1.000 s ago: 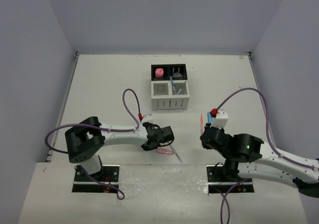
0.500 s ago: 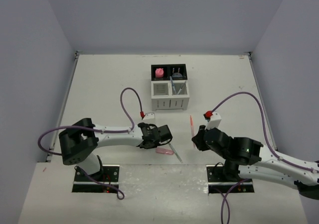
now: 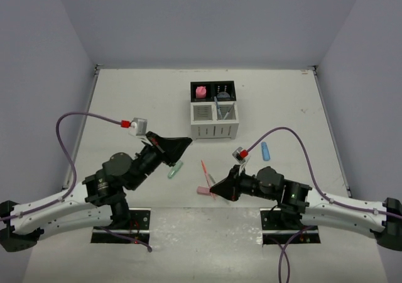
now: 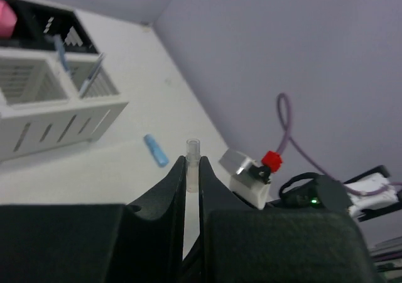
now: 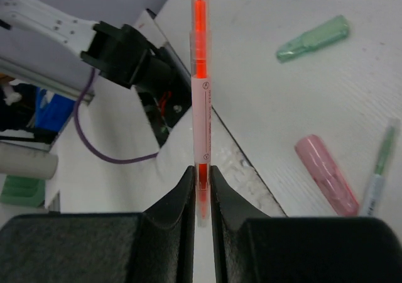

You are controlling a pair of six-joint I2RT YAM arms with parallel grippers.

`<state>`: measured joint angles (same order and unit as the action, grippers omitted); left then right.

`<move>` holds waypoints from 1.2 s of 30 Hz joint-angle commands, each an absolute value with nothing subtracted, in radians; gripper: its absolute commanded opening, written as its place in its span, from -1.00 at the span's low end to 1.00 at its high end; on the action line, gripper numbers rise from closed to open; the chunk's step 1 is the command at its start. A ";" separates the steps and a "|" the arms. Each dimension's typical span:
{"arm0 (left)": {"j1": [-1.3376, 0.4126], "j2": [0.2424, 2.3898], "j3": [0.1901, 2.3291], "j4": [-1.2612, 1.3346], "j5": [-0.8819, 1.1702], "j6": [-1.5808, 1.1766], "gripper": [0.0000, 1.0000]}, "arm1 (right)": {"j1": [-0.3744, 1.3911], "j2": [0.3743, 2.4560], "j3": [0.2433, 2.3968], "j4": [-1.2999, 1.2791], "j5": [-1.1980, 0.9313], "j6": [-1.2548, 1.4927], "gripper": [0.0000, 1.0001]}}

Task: Sort the stationery into containers
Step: Close the pen cap on the pen.

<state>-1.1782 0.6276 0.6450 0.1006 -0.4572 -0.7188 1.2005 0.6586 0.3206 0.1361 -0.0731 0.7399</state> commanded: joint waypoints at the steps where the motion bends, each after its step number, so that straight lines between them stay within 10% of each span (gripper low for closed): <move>1: -1.175 0.618 0.527 0.422 -0.290 -0.593 -1.00 | 1.225 0.710 0.359 0.415 -0.180 0.736 -1.00; 36: -1.175 0.650 0.467 0.518 -0.261 -0.677 -1.00 | 1.238 0.576 0.401 0.302 -0.074 0.678 -1.00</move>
